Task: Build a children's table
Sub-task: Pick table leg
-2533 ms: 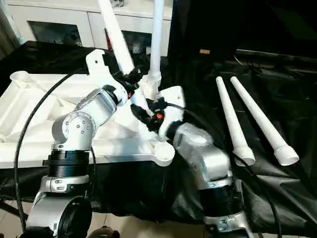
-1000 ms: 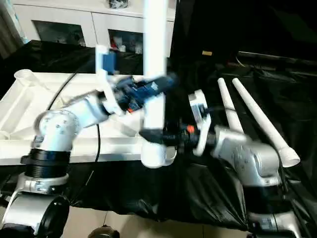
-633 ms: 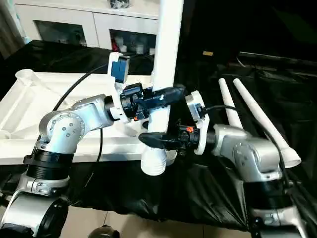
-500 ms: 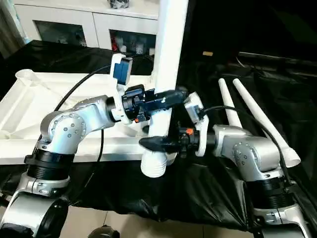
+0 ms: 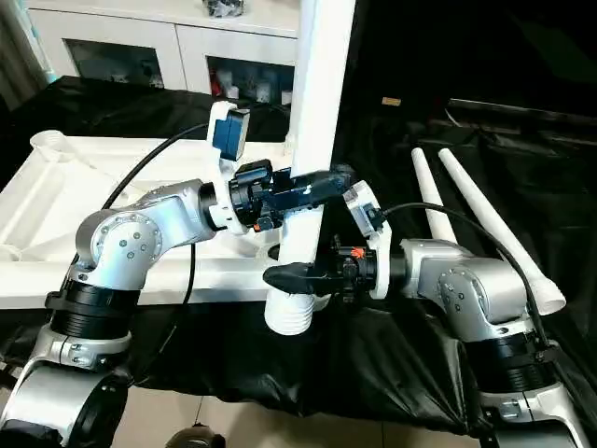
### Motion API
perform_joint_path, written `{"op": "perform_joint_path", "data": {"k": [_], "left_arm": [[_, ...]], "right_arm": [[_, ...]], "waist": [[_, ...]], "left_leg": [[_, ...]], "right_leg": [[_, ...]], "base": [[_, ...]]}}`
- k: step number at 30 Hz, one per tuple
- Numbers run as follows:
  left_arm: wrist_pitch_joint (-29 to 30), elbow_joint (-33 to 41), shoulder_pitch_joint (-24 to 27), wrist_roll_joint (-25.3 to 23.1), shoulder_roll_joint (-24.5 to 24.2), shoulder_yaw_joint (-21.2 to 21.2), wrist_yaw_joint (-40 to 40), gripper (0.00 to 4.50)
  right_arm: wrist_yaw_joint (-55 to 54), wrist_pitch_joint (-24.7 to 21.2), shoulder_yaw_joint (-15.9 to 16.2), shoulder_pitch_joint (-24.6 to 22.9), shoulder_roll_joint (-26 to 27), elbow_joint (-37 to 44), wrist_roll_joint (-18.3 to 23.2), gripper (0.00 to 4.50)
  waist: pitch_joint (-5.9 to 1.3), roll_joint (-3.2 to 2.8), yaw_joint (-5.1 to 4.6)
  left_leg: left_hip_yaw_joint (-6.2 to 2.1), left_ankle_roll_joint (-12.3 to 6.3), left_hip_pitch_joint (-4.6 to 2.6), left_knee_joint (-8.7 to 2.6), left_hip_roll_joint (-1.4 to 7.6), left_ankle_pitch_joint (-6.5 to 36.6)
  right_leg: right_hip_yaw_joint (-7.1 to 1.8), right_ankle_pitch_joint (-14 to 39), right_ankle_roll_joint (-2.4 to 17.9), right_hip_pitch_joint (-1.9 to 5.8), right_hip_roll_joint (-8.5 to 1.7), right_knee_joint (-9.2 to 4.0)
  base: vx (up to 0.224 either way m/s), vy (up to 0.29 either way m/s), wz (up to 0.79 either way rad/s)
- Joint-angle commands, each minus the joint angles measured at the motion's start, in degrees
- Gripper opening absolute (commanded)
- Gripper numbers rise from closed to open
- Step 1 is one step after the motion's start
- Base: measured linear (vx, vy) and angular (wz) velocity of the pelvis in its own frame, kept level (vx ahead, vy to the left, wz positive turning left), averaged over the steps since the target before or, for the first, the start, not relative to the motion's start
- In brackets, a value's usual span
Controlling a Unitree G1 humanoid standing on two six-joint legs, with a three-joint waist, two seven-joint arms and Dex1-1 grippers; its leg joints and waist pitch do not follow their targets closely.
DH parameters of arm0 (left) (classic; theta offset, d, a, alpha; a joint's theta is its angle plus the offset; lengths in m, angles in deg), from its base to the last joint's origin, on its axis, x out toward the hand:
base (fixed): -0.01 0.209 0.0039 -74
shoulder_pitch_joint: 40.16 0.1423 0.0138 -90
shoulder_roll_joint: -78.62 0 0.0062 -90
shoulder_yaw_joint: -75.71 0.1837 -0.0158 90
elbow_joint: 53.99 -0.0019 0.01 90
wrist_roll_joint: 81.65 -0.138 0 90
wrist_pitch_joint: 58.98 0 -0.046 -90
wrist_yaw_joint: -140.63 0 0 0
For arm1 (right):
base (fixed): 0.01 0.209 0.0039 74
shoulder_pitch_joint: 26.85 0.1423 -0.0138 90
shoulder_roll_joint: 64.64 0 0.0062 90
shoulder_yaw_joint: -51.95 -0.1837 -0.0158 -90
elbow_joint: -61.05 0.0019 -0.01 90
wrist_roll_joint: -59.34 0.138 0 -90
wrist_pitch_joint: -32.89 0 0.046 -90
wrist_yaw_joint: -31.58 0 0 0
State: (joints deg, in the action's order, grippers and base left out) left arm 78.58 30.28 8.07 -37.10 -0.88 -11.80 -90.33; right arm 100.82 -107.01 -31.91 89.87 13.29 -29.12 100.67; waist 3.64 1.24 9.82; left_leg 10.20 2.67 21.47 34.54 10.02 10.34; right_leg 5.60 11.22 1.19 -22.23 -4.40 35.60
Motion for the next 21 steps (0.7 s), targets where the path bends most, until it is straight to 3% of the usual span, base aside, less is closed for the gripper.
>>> {"op": "perform_joint_path", "data": {"k": [1, 5, 13, 16, 20, 21], "left_arm": [[0.12, 0.65, -1.05, -0.02, 0.10, 0.69, -0.73, 1.86], [0.11, 0.66, -1.01, -0.06, 0.18, 0.80, -0.78, 1.86], [-0.35, 1.26, -0.72, -0.33, -0.06, 1.07, -1.00, 1.86], [0.20, 0.90, -0.94, 0.58, 0.76, -0.32, 0.65, 2.56], [-1.95, 1.56, -1.22, 3.32, 2.16, -4.26, 1.43, 2.76], [-2.15, 1.64, -1.29, 4.43, 2.61, -5.43, 1.71, 2.99]], "right_arm": [[0.13, -0.58, 0.07, 0.52, -0.89, 0.09, 0.18, 2.30], [0.65, -0.96, 0.18, 0.53, -0.95, -0.04, 0.36, 2.01], [0.72, -0.72, 0.28, 0.52, -1.06, -0.31, 0.03, 1.93], [0.54, -0.54, 0.22, 0.44, -1.00, -0.28, -0.11, 1.93], [-0.07, 0.02, -0.10, 0.07, -0.64, -0.04, -0.36, 1.92], [-0.19, 0.19, -0.20, 0.00, -0.54, -0.02, -0.37, 1.90]], "waist": [[-4.50, 0.68, 0.18], [-4.51, 0.75, 0.18], [-4.51, 0.65, 0.17], [-4.54, 0.63, 0.23], [-4.53, 0.53, 0.21], [-4.54, 0.62, 0.18]], "left_leg": [[-1.26, -1.49, -0.55, -3.51, 3.49, 4.94], [-1.27, -1.47, -0.50, -3.49, 3.43, 4.78], [-1.30, -1.52, -0.50, -3.49, 3.48, 4.68], [-1.29, -1.44, -0.55, -3.46, 3.47, 4.81], [-1.31, -1.40, -0.48, -3.41, 3.44, 5.00], [-1.28, -1.38, -0.41, -3.37, 3.43, 4.98]], "right_leg": [[-3.57, 8.58, 10.41, 3.27, -5.26, -4.01], [-3.57, 8.59, 10.23, 3.29, -5.24, -3.97], [-3.55, 8.22, 10.47, 3.26, -5.22, -3.90], [-3.56, 8.18, 10.50, 3.27, -5.26, -3.95], [-3.52, 8.02, 10.93, 3.34, -5.27, -4.01], [-3.53, 7.83, 11.04, 3.42, -5.31, -3.96]], "base": [[0.000, 0.000, 0.00], [0.000, 0.000, 0.00], [0.000, 0.000, 0.00], [0.000, 0.000, 0.00], [0.000, 0.000, 0.00], [0.000, 0.000, 0.00]]}}
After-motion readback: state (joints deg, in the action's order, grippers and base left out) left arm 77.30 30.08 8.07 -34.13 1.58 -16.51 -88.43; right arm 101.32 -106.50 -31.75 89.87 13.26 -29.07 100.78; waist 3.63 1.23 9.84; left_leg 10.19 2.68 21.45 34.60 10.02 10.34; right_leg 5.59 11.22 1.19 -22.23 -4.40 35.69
